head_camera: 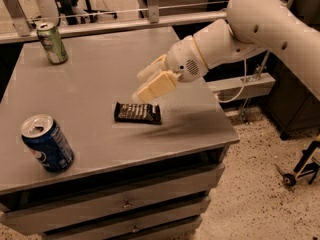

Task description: Move rxbar chocolate near pepsi can

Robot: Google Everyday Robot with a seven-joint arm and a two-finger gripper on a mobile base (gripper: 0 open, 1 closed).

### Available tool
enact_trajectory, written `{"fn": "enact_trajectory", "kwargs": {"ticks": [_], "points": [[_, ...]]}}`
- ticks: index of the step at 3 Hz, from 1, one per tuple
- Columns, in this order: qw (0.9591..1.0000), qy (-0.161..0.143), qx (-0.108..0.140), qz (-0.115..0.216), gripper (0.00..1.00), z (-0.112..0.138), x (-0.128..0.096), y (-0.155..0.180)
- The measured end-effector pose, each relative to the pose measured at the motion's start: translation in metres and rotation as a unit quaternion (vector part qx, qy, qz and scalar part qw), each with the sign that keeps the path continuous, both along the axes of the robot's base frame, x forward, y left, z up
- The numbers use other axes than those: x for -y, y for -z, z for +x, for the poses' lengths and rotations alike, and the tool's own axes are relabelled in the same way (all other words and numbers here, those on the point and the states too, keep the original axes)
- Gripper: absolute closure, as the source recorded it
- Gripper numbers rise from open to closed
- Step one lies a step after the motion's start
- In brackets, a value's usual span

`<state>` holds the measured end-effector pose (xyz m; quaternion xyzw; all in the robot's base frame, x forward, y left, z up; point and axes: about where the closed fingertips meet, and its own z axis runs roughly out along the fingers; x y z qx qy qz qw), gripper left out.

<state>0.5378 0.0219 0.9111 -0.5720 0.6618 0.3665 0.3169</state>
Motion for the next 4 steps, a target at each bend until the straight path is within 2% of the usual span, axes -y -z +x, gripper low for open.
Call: {"fn": "enact_trajectory", "kwargs": {"ticks": [1,2,3,4], "points": [[1.0,-0.004,-0.004,-0.008,0.0,0.005,0.004,0.008],[0.9993,-0.013,-0.01,-0.033,0.0,0.005,0.01,0.024],[0.9979,-0.019,-0.004,-0.061,0.0,0.006,0.017,0.043],[0.9968,-0.023,0.01,-0.076,0.04,0.009,0.016,0.055]]}}
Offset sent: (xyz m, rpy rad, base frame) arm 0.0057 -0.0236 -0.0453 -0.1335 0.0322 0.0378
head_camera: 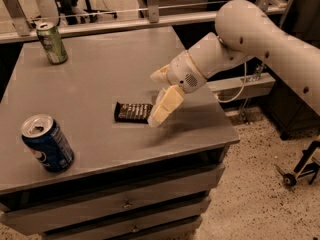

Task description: Move rxbar chocolate near pepsi can

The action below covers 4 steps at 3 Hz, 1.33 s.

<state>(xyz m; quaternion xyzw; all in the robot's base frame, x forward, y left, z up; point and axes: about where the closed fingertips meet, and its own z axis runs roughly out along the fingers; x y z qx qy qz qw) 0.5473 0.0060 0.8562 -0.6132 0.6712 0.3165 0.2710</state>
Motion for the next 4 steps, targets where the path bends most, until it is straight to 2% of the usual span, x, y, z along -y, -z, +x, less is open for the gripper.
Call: {"fn": "enact_trajectory", "kwargs": {"ticks": [2,3,4], "points": [[0.9996,0.001,0.028,0.0,0.5,0.001,-0.015,0.011],[0.9995,0.003,0.031,0.01,0.81,-0.011,-0.028,0.019],[0.9993,0.003,0.036,0.014,1.0,-0.015,-0.033,0.016]]}}
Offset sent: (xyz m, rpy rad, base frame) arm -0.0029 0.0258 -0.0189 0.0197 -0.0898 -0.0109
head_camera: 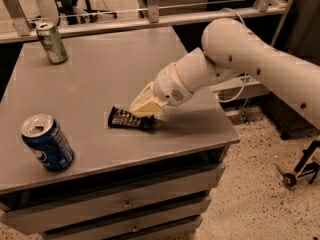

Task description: Move rxbar chocolate near pepsi can

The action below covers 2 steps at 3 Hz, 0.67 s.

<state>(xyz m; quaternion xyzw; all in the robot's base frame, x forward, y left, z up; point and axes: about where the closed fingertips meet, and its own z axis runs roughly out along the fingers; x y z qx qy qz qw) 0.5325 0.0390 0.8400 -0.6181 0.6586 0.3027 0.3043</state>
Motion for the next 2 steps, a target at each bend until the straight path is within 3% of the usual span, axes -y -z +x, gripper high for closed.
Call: {"fn": "enact_trajectory", "kwargs": {"ticks": [2], "points": [[0.9985,-0.038,0.005,0.04,1.0,-0.012,-0.043,-0.058]]}}
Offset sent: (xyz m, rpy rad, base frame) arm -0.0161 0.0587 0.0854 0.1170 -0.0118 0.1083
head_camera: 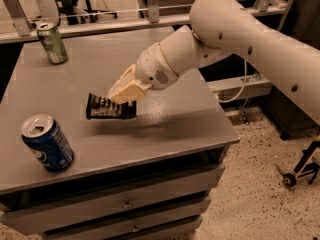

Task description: Move rxbar chocolate near pepsi can

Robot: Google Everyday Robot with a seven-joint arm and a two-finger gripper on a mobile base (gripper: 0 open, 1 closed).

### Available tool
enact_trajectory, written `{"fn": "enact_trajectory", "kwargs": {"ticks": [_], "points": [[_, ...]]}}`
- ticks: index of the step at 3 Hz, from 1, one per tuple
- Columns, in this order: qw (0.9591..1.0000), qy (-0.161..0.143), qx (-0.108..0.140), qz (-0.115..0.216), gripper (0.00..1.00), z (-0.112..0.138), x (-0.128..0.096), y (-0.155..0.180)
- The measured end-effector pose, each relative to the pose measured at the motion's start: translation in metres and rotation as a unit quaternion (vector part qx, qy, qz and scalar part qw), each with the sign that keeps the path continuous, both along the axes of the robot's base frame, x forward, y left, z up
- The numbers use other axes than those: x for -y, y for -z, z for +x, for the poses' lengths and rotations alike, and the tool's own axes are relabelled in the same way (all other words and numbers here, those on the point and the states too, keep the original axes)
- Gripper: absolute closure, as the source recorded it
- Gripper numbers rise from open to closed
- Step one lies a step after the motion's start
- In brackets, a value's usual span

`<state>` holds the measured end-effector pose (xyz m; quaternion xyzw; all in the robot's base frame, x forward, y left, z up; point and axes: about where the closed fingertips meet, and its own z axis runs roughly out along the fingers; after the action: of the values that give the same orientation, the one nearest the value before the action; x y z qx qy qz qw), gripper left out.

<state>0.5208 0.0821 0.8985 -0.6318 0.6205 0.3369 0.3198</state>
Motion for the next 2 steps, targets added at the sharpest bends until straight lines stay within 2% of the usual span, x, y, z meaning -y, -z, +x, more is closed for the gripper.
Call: {"fn": "enact_trajectory", "kwargs": {"ticks": [1,2], "points": [[0.9995,-0.017,-0.02,0.017,1.0,-0.004,-0.024,0.004],[0.9989,-0.019,-0.037,0.022,0.97,-0.005,-0.037,0.019]]}}
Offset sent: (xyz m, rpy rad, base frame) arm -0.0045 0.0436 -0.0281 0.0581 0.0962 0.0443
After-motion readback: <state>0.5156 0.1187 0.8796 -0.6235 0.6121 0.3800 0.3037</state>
